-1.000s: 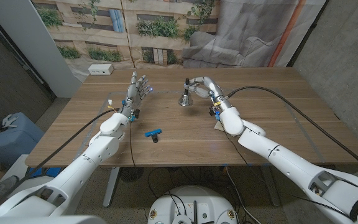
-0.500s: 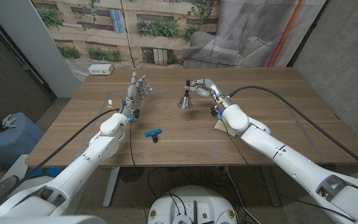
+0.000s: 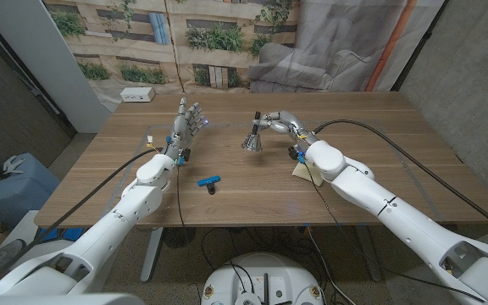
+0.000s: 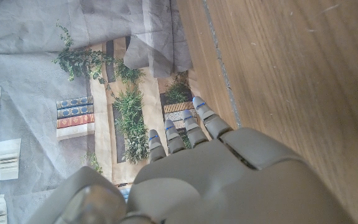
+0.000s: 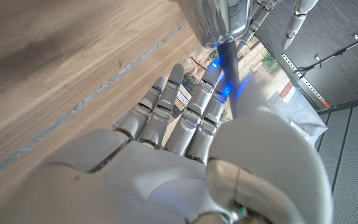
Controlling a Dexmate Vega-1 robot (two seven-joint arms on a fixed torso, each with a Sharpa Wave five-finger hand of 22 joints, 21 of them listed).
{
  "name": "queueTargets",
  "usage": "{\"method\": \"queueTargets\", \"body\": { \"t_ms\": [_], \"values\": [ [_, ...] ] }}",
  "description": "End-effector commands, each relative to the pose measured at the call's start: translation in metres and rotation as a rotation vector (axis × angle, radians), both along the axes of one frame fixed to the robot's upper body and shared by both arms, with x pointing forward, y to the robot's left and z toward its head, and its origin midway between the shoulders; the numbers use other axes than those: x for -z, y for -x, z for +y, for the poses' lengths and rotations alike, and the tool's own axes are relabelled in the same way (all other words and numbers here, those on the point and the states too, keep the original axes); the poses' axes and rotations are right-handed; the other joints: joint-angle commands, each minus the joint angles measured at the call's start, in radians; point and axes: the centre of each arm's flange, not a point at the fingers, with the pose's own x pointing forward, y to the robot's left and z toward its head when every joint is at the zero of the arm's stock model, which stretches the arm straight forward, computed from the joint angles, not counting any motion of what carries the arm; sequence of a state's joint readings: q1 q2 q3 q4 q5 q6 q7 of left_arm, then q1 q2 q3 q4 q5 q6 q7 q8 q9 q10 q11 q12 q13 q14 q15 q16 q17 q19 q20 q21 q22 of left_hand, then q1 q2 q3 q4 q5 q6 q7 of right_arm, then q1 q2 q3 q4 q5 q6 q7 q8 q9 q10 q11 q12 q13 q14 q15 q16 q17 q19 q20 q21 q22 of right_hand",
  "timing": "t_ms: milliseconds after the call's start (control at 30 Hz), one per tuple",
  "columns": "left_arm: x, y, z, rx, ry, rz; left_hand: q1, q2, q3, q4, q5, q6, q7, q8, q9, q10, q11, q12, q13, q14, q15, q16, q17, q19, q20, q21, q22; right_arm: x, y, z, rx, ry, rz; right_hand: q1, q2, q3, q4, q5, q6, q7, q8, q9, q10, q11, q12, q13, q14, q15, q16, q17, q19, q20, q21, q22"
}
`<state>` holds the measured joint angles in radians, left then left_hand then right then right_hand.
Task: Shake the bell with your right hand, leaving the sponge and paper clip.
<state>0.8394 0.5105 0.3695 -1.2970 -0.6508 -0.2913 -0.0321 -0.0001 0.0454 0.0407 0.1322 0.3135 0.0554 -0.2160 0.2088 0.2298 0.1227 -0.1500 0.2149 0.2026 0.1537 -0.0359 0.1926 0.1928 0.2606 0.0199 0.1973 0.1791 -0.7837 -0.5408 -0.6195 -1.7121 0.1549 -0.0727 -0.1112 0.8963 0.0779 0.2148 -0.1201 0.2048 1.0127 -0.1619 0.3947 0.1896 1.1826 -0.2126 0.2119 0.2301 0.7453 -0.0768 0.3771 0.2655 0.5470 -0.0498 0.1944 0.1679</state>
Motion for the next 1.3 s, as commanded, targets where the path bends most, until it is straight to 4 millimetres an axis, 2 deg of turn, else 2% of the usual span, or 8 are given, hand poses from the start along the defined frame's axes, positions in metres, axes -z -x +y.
{"method": "queueTargets", "body": {
  "t_ms": [33, 567, 767, 1300],
  "values": [
    [0.000, 0.000, 0.000, 0.000, 0.000, 0.000, 0.003, 0.008, 0.000, 0.007, 0.007, 0.000, -0.006, 0.006, 0.004, 0.003, -0.005, 0.006, 0.005, 0.009, -0.098, 0.006, 0.005, 0.008, 0.001, 0.007, 0.006, 0.006, 0.006, -0.001, 0.008, -0.042, 0.060, -0.004, 0.003, -0.002, -0.003, 0.000, 0.003, 0.003, -0.001, 0.003, 0.000, 0.001, 0.005, 0.004, 0.001, -0.138, -0.001, 0.004, -0.001, -0.038, -0.003, 0.003],
    [0.000, 0.000, 0.000, 0.000, 0.000, 0.000, 0.003, 0.008, 0.000, 0.007, 0.007, 0.000, -0.006, 0.006, 0.004, 0.002, -0.005, 0.005, 0.005, 0.009, -0.097, 0.006, 0.005, 0.008, 0.002, 0.007, 0.006, 0.012, 0.011, 0.003, 0.054, -0.022, -0.102, 0.008, -0.002, -0.003, -0.017, 0.001, 0.003, -0.004, -0.005, 0.004, -0.003, 0.000, 0.004, 0.006, -0.004, -0.140, 0.003, 0.012, -0.007, -0.035, -0.004, 0.003],
    [0.000, 0.000, 0.000, 0.000, 0.000, 0.000, 0.003, 0.008, 0.000, 0.007, 0.007, 0.000, -0.006, 0.006, 0.004, 0.003, -0.006, 0.006, 0.005, 0.008, -0.097, 0.005, 0.005, 0.008, 0.001, 0.007, 0.006, 0.016, 0.013, 0.007, 0.079, -0.010, -0.176, 0.016, -0.005, -0.003, -0.024, 0.002, 0.006, -0.004, -0.005, 0.004, 0.000, 0.000, 0.006, 0.007, -0.007, -0.141, 0.004, 0.015, -0.010, -0.050, -0.005, 0.002],
    [0.000, 0.000, 0.000, 0.000, 0.000, 0.000, 0.003, 0.008, 0.000, 0.007, 0.007, 0.000, -0.006, 0.006, 0.004, 0.003, -0.006, 0.006, 0.005, 0.009, -0.098, 0.006, 0.005, 0.008, 0.001, 0.007, 0.006, 0.022, 0.009, 0.019, 0.132, 0.000, -0.345, 0.028, -0.014, -0.007, -0.033, 0.004, 0.005, -0.009, -0.007, 0.005, -0.003, 0.000, 0.004, 0.006, -0.008, -0.142, 0.009, 0.021, 0.000, -0.049, -0.001, 0.002]
  ]
}}
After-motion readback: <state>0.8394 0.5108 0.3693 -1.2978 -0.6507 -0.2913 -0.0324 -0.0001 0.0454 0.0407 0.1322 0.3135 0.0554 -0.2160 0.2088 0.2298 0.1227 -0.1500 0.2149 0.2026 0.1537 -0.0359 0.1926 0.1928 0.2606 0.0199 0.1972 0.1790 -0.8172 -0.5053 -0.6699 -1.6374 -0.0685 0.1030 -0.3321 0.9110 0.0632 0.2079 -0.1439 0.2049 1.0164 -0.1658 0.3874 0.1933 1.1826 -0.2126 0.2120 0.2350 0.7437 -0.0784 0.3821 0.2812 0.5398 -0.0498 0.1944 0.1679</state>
